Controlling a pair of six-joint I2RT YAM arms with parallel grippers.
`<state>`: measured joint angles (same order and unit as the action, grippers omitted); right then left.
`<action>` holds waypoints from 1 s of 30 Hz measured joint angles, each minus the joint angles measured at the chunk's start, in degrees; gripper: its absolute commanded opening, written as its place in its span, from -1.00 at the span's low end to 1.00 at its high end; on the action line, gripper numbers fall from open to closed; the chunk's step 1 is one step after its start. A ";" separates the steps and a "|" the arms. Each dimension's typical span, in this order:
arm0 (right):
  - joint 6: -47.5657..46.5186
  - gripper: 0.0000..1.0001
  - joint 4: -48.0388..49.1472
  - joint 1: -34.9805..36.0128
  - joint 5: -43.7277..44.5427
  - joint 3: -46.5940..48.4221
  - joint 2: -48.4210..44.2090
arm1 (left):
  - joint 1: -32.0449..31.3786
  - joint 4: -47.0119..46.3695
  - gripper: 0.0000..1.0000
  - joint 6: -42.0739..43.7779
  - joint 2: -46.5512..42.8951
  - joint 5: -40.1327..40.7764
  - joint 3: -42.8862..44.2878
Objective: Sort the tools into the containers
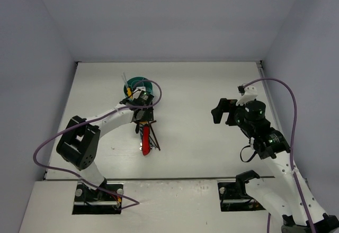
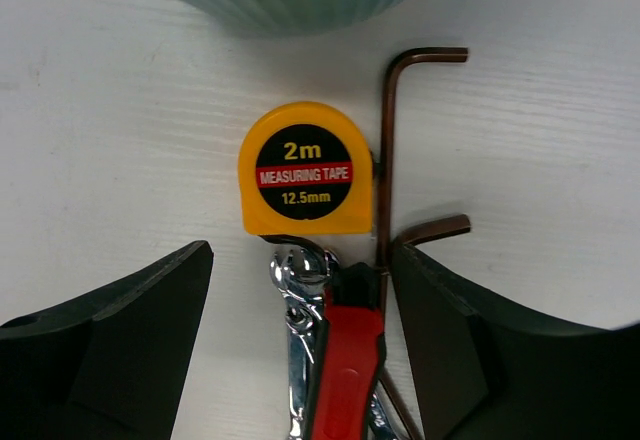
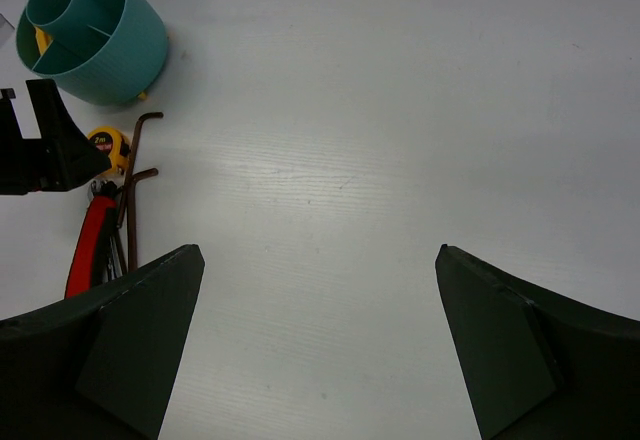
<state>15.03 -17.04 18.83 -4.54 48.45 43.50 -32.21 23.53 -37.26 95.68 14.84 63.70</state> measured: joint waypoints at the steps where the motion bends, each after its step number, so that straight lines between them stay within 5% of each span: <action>1: 0.00 1.00 0.00 0.02 -0.04 0.00 -0.35 | 0.00 -0.64 0.39 -0.07 -0.02 0.84 -0.97; 30: 0.63 1.00 -0.08 0.00 -0.43 -0.02 -2.37 | 0.00 -11.60 0.35 -0.49 4.81 5.15 -5.30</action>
<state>15.66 -17.11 18.83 -4.97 48.42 41.13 -32.21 11.94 -37.76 100.49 19.99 58.40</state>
